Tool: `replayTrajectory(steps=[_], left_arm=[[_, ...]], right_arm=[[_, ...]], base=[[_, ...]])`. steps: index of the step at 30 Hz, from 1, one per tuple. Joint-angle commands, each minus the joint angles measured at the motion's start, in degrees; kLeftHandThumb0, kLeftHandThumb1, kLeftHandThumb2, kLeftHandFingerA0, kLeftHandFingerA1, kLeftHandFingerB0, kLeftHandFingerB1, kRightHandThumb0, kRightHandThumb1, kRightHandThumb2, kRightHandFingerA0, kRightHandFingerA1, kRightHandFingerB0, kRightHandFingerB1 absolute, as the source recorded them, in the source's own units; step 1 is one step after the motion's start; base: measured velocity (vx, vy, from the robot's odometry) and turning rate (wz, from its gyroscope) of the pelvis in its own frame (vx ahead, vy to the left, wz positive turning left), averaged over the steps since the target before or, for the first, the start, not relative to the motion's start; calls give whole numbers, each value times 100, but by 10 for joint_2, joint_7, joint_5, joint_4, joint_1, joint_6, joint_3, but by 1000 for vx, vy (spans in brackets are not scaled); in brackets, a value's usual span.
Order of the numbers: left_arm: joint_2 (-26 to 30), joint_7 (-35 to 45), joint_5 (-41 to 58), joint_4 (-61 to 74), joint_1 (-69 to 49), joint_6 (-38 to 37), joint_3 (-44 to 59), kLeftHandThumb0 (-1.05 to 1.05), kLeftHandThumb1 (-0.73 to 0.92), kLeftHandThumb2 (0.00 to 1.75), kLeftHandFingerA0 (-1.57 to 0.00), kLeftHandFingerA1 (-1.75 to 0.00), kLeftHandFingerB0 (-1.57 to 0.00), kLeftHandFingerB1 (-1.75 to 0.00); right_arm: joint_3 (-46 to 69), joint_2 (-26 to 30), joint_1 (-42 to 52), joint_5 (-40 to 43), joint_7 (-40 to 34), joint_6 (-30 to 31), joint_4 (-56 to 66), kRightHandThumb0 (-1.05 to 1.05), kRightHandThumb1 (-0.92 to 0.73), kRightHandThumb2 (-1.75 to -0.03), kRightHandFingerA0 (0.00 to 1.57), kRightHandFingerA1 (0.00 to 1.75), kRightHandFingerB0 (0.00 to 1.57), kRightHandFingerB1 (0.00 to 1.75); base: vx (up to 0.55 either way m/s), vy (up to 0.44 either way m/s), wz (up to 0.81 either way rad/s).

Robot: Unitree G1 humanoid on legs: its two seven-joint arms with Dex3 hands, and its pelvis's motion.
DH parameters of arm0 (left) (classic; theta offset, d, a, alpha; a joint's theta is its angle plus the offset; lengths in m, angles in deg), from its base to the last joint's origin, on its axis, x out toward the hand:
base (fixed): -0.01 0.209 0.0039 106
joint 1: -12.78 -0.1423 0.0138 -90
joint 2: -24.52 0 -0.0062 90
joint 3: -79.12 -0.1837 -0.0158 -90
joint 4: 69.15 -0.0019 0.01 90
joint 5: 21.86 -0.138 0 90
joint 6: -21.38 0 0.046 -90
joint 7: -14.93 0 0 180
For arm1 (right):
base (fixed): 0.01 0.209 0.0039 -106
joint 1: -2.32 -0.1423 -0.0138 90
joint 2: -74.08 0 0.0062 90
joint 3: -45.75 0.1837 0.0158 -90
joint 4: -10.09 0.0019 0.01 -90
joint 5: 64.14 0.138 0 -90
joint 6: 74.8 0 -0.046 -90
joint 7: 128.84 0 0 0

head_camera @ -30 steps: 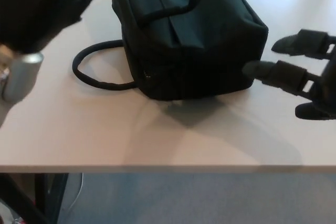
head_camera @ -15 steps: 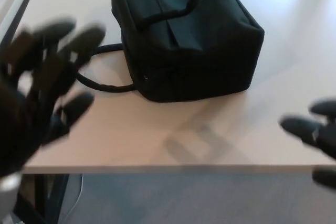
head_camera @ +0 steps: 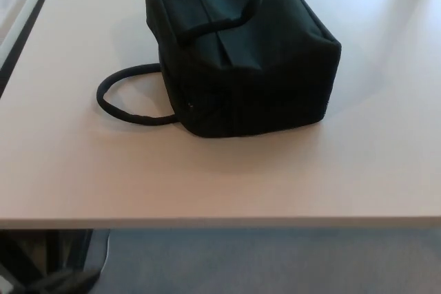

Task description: A lunch bag is kept on the middle of the desk and the robot uses both its hands to grab the opening of the bag from the left and right and moves its hands away from each other to spread the bag open

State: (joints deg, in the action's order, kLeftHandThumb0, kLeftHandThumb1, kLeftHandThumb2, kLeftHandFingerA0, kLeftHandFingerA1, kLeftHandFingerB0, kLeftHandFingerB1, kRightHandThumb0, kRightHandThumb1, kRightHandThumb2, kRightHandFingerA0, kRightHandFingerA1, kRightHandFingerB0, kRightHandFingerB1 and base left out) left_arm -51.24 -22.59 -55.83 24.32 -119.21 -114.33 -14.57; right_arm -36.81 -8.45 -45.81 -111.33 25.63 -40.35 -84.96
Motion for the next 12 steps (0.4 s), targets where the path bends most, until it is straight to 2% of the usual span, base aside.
replayTrajectory(steps=[1,2,6,11,12], left_arm=[[34,152,289,-138,-68,-86,-58,-50,92,68,-27,-33,-21,-30],[35,168,287,-156,-51,-76,-55,-55,92,68,-27,-32,-21,-30],[28,221,327,-177,-28,-34,-46,-58,92,69,-30,-34,-19,-29],[32,245,346,-189,-28,-39,-38,-59,92,68,-29,-33,-18,-28],[31,248,350,-188,-28,-39,-37,-65,78,97,-22,-44,-13,-40]], right_arm=[[-110,-73,38,10,3,14,-130,-63,-82,-67,16,39,10,20],[-116,-72,37,36,30,21,-136,-35,-57,-111,1,51,0,50],[-125,-67,23,70,62,32,-170,-35,-57,-111,1,50,0,50],[-132,-59,16,112,99,44,-185,-35,-56,-110,2,51,0,50],[-133,-58,16,112,100,45,-184,-35,-55,-110,1,51,0,50]], base=[[0,0,0],[0,0,0],[0,0,0],[0,0,0],[0,0,0]])
